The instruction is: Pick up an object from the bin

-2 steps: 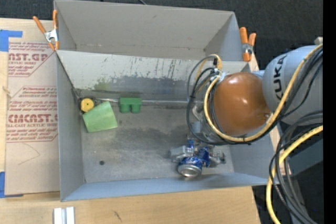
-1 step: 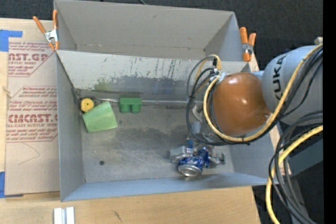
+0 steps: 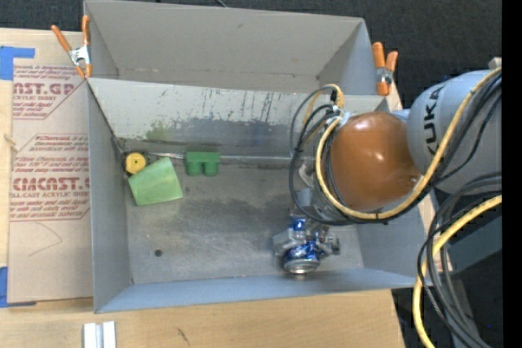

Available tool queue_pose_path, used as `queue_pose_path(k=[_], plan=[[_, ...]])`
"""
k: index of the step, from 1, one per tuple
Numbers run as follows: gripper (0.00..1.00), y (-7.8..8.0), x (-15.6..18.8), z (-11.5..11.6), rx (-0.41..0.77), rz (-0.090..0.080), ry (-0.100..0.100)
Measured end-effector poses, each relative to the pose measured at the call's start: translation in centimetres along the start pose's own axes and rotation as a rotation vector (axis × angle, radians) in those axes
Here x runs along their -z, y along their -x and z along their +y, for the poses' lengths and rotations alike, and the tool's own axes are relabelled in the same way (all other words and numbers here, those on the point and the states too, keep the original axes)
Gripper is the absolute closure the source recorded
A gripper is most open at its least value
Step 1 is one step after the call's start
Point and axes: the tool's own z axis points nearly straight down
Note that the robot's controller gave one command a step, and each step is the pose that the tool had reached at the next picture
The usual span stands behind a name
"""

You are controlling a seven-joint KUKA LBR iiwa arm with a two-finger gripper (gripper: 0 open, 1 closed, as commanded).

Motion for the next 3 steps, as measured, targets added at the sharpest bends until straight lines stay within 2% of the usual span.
queue_pose_path(k=[3], plan=[[1.00,0.5,4.9,0.1,-0.003,0.002,-0.006]])
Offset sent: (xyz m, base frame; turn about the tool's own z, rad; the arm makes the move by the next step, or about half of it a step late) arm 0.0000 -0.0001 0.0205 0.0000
